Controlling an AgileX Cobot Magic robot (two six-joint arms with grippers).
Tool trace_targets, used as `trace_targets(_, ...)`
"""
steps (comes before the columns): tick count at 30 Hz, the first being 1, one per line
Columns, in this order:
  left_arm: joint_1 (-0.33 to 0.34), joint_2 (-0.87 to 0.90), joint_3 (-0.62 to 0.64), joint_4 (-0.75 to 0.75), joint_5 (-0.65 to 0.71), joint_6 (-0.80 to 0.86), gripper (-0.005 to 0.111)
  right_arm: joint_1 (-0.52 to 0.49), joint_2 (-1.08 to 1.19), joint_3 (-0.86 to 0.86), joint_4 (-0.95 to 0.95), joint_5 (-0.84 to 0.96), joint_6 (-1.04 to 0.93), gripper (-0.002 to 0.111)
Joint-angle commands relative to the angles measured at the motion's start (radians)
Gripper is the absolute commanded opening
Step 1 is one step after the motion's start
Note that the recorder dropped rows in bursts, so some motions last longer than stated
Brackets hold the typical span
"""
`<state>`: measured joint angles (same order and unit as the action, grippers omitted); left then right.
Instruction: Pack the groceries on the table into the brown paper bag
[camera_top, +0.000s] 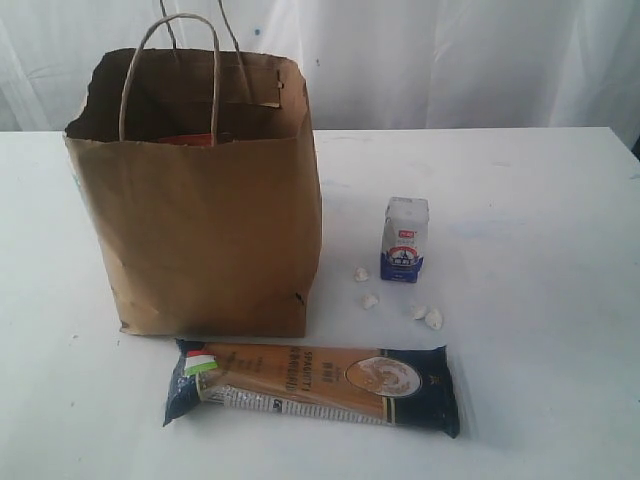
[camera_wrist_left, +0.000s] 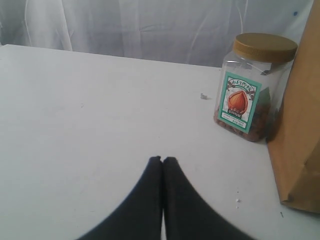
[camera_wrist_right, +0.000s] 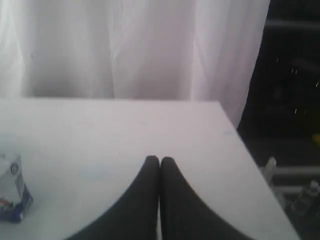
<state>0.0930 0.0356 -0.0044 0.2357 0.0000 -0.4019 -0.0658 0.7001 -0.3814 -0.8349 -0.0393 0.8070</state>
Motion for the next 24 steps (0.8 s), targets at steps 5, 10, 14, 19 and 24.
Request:
trace_targets(5,0.001,-0.008,0.004,0.008,-0.006,-0.008,0.000,0.194,0.442,-0.223,-0.012,0.290,-0.109,0.000)
trace_targets(10,0.001,-0.008,0.004,0.008,-0.006,-0.008,0.000,0.250,0.622,-0.442,0.239,0.735,-0.409,0.000)
trace_targets(14,0.001,-0.008,0.004,0.008,-0.006,-0.008,0.000,0.305,0.681,-0.539,0.627,0.750,-0.836,0.000)
trace_targets(19,0.001,-0.008,0.004,0.008,-0.006,-0.008,0.000,0.327,0.736,-0.581,0.684,0.669,-0.874,0.000)
trace_targets(24,0.001,-0.008,0.004,0.008,-0.006,-0.008,0.000,0.327,0.739,-0.586,0.769,0.385,-0.874,0.000)
